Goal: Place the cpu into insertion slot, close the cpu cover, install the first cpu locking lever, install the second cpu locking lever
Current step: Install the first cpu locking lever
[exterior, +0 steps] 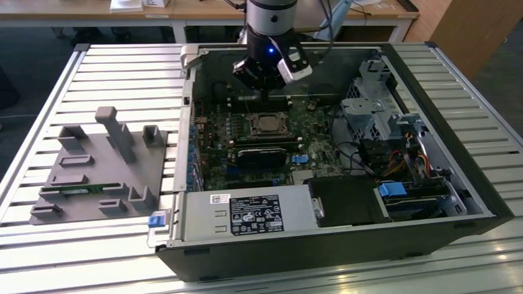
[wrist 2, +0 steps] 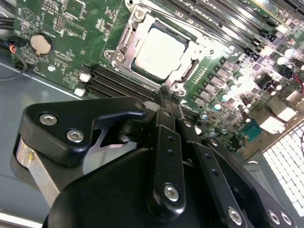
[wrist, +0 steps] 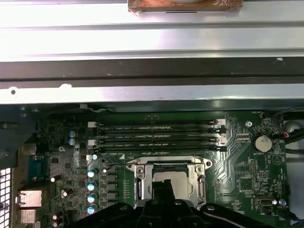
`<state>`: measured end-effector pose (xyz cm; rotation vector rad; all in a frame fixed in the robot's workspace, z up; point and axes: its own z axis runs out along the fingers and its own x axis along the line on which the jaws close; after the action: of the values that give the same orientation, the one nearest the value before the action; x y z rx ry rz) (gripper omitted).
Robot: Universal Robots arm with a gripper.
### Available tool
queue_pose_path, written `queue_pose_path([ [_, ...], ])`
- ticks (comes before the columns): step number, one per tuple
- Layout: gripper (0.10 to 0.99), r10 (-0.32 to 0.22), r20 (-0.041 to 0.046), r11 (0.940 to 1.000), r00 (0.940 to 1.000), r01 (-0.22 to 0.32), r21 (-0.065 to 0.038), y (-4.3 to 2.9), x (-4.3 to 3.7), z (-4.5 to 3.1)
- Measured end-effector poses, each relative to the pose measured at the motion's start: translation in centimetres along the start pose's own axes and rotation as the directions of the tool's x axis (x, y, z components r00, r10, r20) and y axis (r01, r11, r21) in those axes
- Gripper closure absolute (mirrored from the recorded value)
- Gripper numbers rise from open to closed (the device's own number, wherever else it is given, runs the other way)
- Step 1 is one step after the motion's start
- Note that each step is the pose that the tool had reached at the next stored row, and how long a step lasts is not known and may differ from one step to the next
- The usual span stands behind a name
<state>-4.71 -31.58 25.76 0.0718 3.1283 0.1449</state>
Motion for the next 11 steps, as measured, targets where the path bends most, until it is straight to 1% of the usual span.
queue_pose_path([
  [5,0.980,0.000,0.0001,1.0000,1.0000,0.000,0.000,-0.04,0.91,0.00],
  [11,0.980,0.000,-0.0001,1.0000,1.0000,0.000,0.001,-0.07,1.41,0.05],
])
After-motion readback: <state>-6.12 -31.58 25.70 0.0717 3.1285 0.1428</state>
